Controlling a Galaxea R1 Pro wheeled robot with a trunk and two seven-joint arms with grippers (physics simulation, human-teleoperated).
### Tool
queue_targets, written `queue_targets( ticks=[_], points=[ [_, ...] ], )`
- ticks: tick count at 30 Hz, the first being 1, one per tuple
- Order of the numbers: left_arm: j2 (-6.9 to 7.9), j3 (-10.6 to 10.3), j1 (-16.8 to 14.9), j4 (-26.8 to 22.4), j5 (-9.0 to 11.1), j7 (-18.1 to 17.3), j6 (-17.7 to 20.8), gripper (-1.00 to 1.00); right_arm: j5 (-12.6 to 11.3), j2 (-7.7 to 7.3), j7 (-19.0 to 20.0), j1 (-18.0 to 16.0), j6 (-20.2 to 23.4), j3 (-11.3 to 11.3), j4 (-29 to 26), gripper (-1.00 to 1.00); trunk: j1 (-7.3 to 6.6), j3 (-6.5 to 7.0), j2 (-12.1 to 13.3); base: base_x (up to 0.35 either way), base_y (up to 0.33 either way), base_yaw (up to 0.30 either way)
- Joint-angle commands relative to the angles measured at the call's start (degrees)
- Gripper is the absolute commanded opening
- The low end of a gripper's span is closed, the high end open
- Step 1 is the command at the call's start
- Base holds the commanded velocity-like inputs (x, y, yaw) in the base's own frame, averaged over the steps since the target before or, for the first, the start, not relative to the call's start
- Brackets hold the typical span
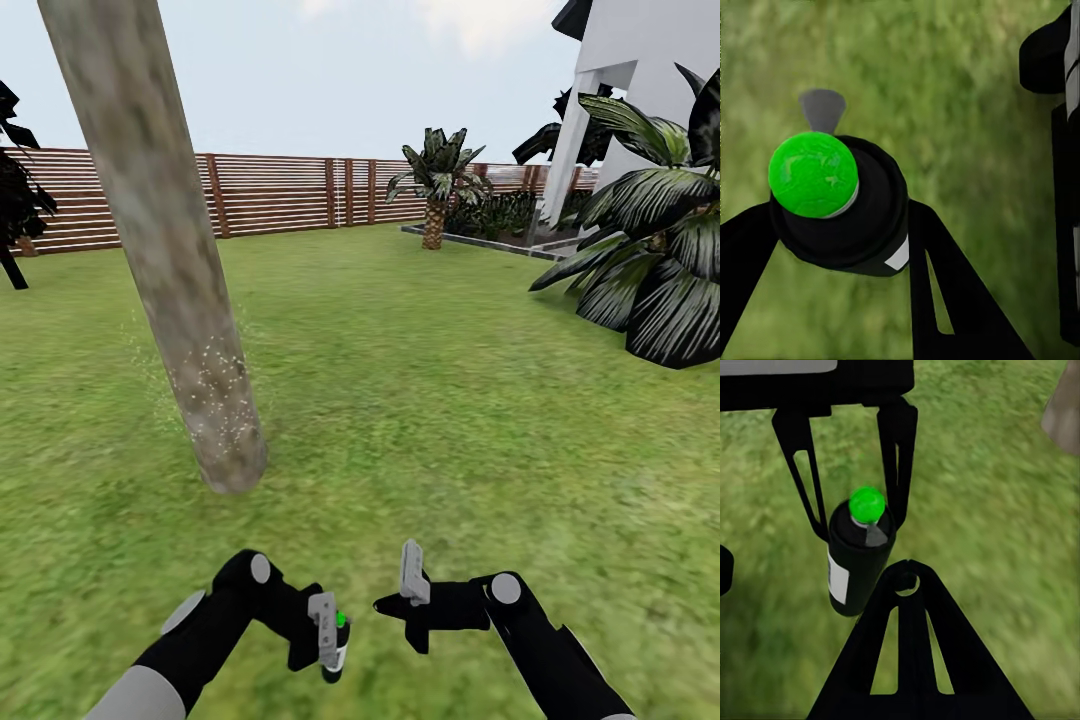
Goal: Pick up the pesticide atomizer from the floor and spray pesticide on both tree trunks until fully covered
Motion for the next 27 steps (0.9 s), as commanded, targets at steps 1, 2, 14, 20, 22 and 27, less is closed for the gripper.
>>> queue_targets(
  ticks=[1,2,14,20,22,27],
  points=[
    [-0.19,0.0,0.0,-0.1,0.0,0.0,0.0,-1.00,0.0,0.00,0.0,0.0,0.0,0.0,0.0,-1.00,0.00,0.00,0.0,0.000,0.000,0.000],
    [-0.30,0.0,0.0,-0.2,0.0,0.0,0.1,-1.00,0.0,0.00,0.0,0.0,0.0,0.0,0.0,-1.00,0.00,0.00,0.0,0.000,0.000,0.000],
    [-2.26,0.0,0.0,-0.1,0.2,2.8,0.3,-1.00,-0.1,-0.03,0.0,0.0,0.0,0.0,-0.1,-1.00,0.00,0.00,0.0,0.000,0.000,0.000],
    [-2.69,0.0,0.0,-0.1,0.3,2.3,-0.2,-1.00,-0.1,-0.07,0.0,0.0,0.0,0.0,-0.1,-1.00,0.00,0.00,0.0,0.000,0.000,0.000],
    [-2.92,0.0,0.0,-0.1,0.3,2.3,-0.2,-1.00,-0.1,-0.08,0.0,0.0,0.0,0.0,-0.1,-1.00,0.00,0.00,0.0,0.000,0.000,0.000],
    [-3.64,-0.1,0.0,0.0,0.4,2.2,-0.3,-1.00,-0.1,-0.09,0.0,0.0,0.0,0.0,-0.1,-1.00,0.00,0.00,0.0,0.000,0.000,0.000]
  ],
)
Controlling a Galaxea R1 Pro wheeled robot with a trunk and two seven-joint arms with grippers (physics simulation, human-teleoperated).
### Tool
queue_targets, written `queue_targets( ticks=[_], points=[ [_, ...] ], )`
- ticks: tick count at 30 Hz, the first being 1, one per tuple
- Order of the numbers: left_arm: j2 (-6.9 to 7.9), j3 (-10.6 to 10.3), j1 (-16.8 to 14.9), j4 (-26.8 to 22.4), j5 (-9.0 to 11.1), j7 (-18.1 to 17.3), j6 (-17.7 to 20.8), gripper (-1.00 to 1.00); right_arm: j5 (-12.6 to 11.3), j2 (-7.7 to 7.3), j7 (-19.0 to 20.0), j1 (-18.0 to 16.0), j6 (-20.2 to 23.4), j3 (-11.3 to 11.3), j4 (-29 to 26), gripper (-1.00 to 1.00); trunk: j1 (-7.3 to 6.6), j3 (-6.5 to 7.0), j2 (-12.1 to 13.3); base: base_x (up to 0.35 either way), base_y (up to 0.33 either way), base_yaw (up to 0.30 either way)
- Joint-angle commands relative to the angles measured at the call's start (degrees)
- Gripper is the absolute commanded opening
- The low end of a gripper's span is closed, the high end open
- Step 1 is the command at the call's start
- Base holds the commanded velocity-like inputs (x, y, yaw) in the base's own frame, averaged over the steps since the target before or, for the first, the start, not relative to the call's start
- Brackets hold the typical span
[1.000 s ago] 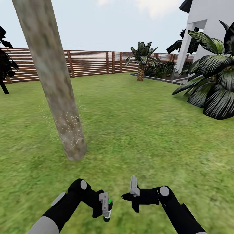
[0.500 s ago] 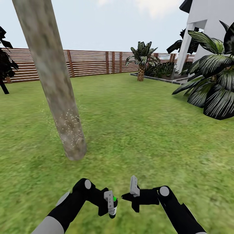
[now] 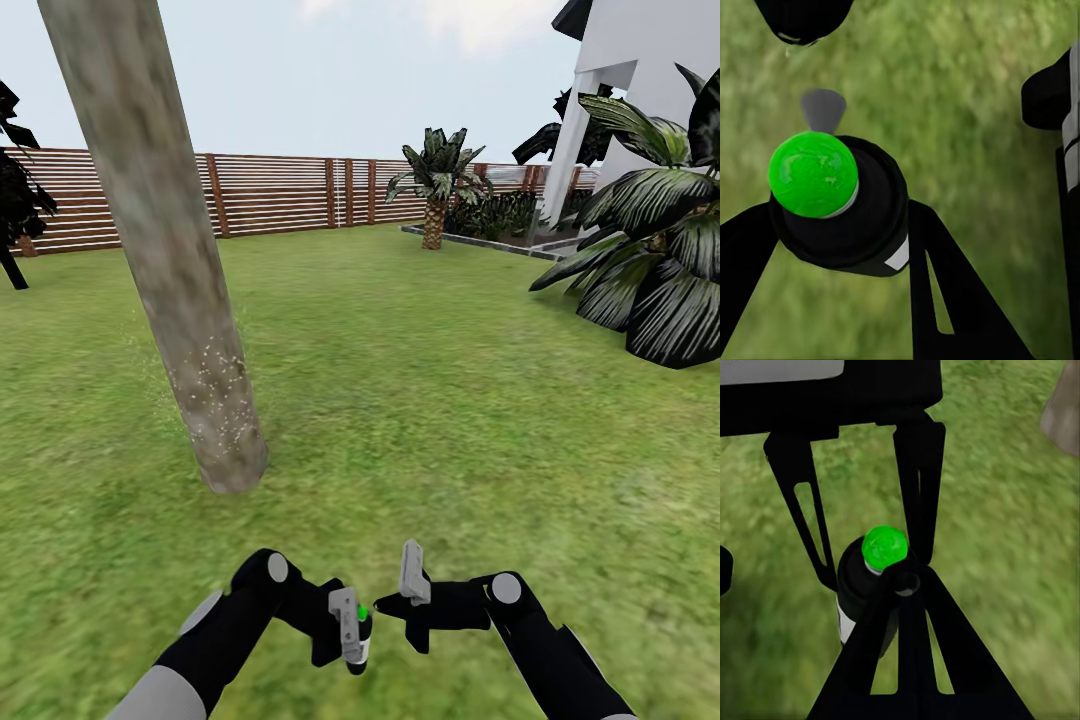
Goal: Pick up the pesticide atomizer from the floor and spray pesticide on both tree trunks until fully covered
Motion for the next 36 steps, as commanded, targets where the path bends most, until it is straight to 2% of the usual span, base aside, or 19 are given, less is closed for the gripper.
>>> queue_targets(
  ticks=[1,21,27,36],
  points=[
    [-0.03,0.0,0.0,0.0,0.1,0.0,0.0,-1.00,0.0,0.00,0.0,0.0,0.0,0.0,0.0,-1.00,0.00,0.00,0.0,0.000,0.000,0.000],
    [-0.16,0.1,0.0,-0.5,0.3,0.1,0.2,-1.00,0.0,0.00,-0.1,0.0,0.0,-0.1,0.1,-1.00,0.00,0.00,0.0,0.000,0.000,0.000],
    [-0.86,0.1,0.0,-0.2,0.3,0.3,0.3,-1.00,0.0,0.00,-0.1,0.0,0.0,-0.1,0.2,-1.00,0.00,0.00,0.0,0.000,0.000,0.000],
    [-0.97,0.2,0.0,0.0,0.3,0.4,0.2,-1.00,0.0,0.00,-0.1,0.0,0.0,-0.1,0.3,-1.00,0.00,0.00,0.0,0.000,0.000,0.000]
  ],
)
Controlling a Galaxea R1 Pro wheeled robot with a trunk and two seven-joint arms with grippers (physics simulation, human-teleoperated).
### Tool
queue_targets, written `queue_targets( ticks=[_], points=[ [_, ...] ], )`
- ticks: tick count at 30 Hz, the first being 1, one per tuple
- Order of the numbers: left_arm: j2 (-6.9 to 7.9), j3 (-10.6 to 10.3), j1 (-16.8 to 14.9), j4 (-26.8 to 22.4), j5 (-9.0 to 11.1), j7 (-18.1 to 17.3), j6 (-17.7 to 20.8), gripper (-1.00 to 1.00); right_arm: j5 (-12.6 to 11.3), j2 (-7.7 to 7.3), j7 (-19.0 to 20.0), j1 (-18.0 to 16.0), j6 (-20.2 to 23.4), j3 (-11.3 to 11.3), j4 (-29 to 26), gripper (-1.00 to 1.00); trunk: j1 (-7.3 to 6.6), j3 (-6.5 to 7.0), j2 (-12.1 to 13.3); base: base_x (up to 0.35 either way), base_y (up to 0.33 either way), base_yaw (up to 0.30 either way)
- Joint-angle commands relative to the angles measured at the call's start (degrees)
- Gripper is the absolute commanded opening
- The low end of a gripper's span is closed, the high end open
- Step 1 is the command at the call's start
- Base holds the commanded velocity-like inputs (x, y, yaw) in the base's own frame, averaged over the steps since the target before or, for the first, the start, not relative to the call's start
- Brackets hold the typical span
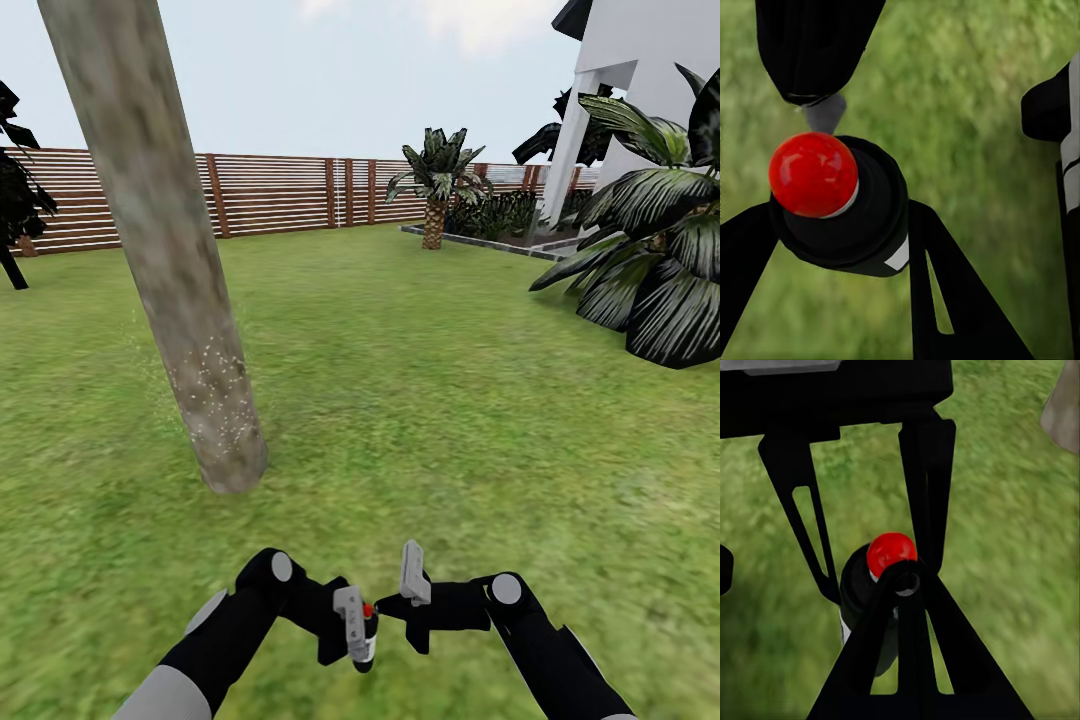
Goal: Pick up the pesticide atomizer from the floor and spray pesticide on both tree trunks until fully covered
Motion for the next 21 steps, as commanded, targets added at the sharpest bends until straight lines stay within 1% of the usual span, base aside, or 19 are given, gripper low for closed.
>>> queue_targets(
  ticks=[1,4,5,7,9,13,17,18,19,20,21],
  points=[
    [0.09,0.2,0.0,0.0,0.0,0.0,-0.1,-1.00,0.0,0.00,0.0,0.0,0.0,0.0,0.0,-1.00,0.00,0.00,0.0,0.000,0.000,0.000],
    [0.69,0.4,0.0,0.2,-0.4,0.0,-0.1,-1.00,0.0,0.00,0.0,0.0,0.0,0.0,0.0,-1.00,0.00,0.00,0.0,0.000,0.000,0.000],
    [1.13,0.4,0.0,0.2,-0.5,0.0,-0.1,-1.00,0.0,0.00,0.0,0.0,0.0,0.0,0.0,-1.00,0.00,0.00,0.0,0.000,0.000,0.000],
    [3.24,0.5,0.0,0.2,-0.6,-0.1,0.0,-1.00,0.0,0.00,0.0,0.0,0.0,0.0,0.0,-1.00,0.00,0.00,0.0,0.000,0.000,0.000],
    [6.10,0.5,0.1,0.2,-0.7,0.0,0.1,-1.00,0.0,0.00,0.0,0.0,0.0,0.0,0.1,-1.00,0.00,0.00,0.0,0.000,0.000,0.000],
    [10.57,0.5,0.1,0.2,-0.7,0.0,0.5,-1.00,0.0,0.00,0.0,0.0,0.0,-0.1,0.0,-1.00,0.00,0.00,0.0,0.000,0.000,0.000],
    [15.76,0.5,0.3,0.3,-0.6,-0.1,0.6,-1.00,0.2,-0.23,0.0,0.0,0.0,-0.4,0.1,-1.00,0.00,0.00,0.0,0.000,0.000,0.000],
    [17.09,0.6,0.3,0.6,-0.4,0.0,0.5,-1.00,0.2,-0.43,0.0,0.0,0.0,-0.5,0.0,1.00,0.00,0.00,0.0,0.000,0.000,0.000],
    [18.26,0.6,0.3,1.6,-0.3,0.0,0.5,-1.00,0.1,-0.61,0.0,0.0,0.0,-0.5,0.0,1.00,0.00,0.00,0.0,0.000,0.000,0.000],
    [19.01,1.1,0.3,3.2,-0.2,0.1,0.4,-1.00,0.1,-0.74,0.0,0.0,0.0,-0.5,0.1,1.00,0.00,0.00,0.0,0.000,0.000,0.000],
    [19.44,2.2,0.3,4.7,-0.1,0.2,0.2,-1.00,0.1,-0.81,0.0,0.0,0.0,-0.5,0.1,1.00,0.00,0.00,0.0,0.000,0.000,0.000]
  ],
)
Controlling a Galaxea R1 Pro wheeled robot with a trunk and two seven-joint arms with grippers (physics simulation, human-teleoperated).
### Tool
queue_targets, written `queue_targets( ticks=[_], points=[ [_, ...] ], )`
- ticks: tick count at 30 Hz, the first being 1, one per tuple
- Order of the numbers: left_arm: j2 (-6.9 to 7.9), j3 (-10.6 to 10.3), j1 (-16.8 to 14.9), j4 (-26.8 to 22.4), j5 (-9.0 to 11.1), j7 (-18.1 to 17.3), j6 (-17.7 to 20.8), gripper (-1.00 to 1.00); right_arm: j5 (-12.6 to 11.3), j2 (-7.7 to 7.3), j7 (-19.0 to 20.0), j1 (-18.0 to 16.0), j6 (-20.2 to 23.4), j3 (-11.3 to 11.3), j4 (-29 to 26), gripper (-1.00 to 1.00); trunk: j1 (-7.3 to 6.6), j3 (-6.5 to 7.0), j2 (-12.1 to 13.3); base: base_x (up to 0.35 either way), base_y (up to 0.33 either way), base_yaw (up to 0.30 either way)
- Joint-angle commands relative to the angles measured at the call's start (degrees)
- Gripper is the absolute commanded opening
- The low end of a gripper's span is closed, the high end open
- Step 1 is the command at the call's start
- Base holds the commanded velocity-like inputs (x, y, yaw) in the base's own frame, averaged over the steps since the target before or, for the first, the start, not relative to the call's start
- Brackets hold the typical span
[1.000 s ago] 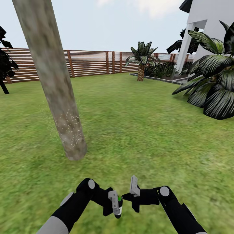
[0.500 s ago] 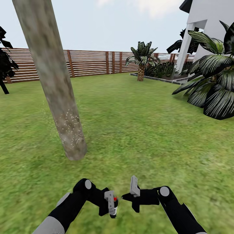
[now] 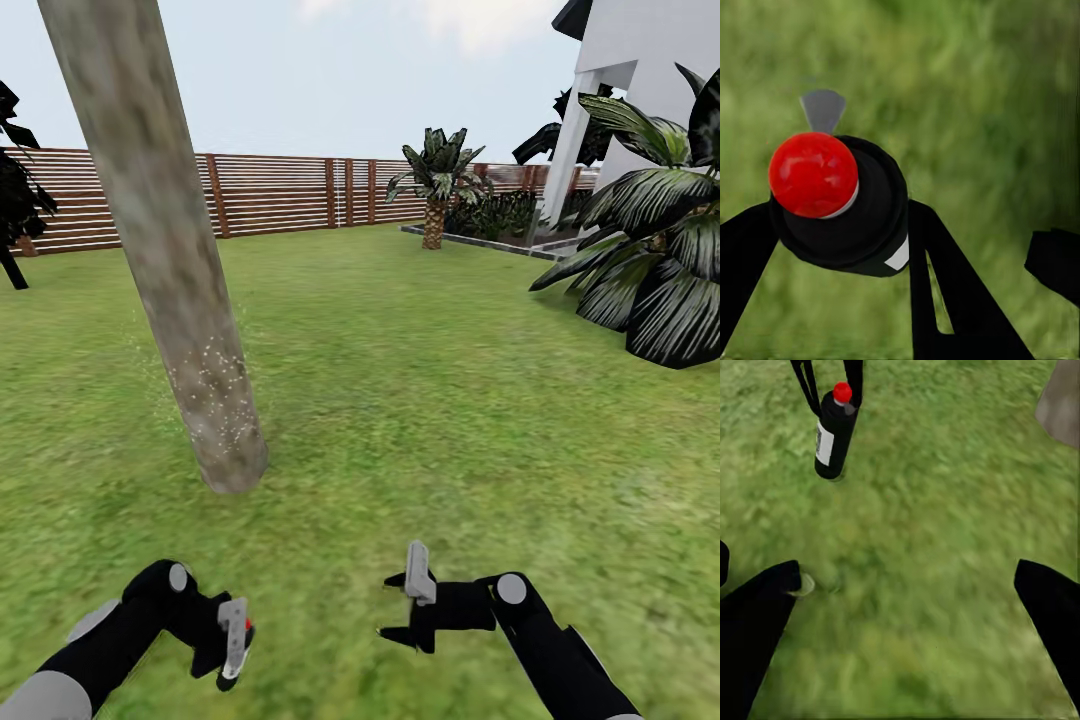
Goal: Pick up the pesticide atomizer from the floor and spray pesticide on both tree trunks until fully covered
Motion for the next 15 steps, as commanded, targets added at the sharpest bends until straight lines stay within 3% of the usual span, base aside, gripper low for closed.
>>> queue_targets(
  ticks=[1,2,3,4,6,7,8,9,11,12,13,14,15],
  points=[
    [0.23,2.0,0.0,1.2,0.1,0.0,-0.1,-1.00,0.0,-0.10,0.0,0.0,0.0,0.0,0.1,1.00,0.00,0.00,0.0,0.000,0.000,0.000],
    [0.30,4.9,0.0,1.8,0.1,0.1,-0.2,-1.00,0.0,-0.39,-0.2,0.0,-0.1,-0.2,0.3,1.00,0.00,0.00,0.0,0.000,0.000,0.000],
    [0.24,10.1,0.0,2.3,0.2,0.9,-0.2,-1.00,0.0,-1.33,-0.4,0.1,-0.2,-1.9,1.2,1.00,0.00,0.00,0.0,0.000,0.000,0.000],
    [0.20,12.8,0.0,2.4,0.3,1.5,-0.3,-1.00,0.0,-1.75,-0.5,0.1,-0.2,-3.6,2.0,1.00,0.00,0.00,0.0,0.000,0.000,0.000],
    [-0.05,20.7,0.1,4.2,0.8,3.8,-0.4,-1.00,0.0,-2.28,-0.8,0.1,-0.3,-12.5,5.7,1.00,0.00,0.00,0.0,0.000,0.000,0.000],
    [-0.18,26.2,0.1,5.8,2.0,5.4,-0.9,-1.00,0.1,-2.40,-1.5,0.2,-0.5,-19.8,8.4,1.00,0.00,0.00,0.0,0.000,0.000,0.000],
    [-0.28,36.4,0.1,8.6,5.6,9.2,-5.2,-1.00,0.4,-2.52,-4.3,0.2,-1.7,-32.1,12.4,1.00,0.00,0.00,0.0,0.000,0.000,0.000],
    [-0.30,39.7,0.1,10.0,6.7,10.9,-7.4,-1.00,0.4,-2.56,-6.1,0.2,-2.5,-35.7,13.4,1.00,0.00,0.00,0.0,0.000,0.000,0.000],
    [-0.32,47.7,1.2,14.8,8.4,18.5,-13.7,-1.00,0.5,-2.63,-14.0,0.5,-6.5,-44.2,14.7,1.00,0.00,0.00,0.0,0.000,0.000,0.000],
    [-0.34,50.6,2.3,16.1,8.8,23.1,-15.4,-1.00,0.5,-2.63,-18.0,1.2,-9.1,-47.0,15.0,1.00,0.00,0.00,0.0,0.000,0.000,0.000],
    [-0.40,54.5,5.5,17.1,9.8,30.3,-17.7,-1.00,0.5,-2.52,-24.3,3.7,-13.0,-51.8,15.3,1.00,0.00,0.00,0.0,0.000,0.000,0.000],
    [-0.44,55.5,6.7,17.3,10.3,32.4,-18.9,-1.00,0.5,-2.37,-26.4,4.8,-14.0,-53.5,15.4,1.00,0.00,0.00,0.0,0.000,0.000,0.000],
    [-0.53,56.7,9.2,17.9,11.8,35.5,-21.9,-1.00,0.5,-2.12,-30.3,7.0,-16.1,-56.7,16.0,1.00,0.00,0.00,0.0,0.000,0.000,0.000]
  ],
)
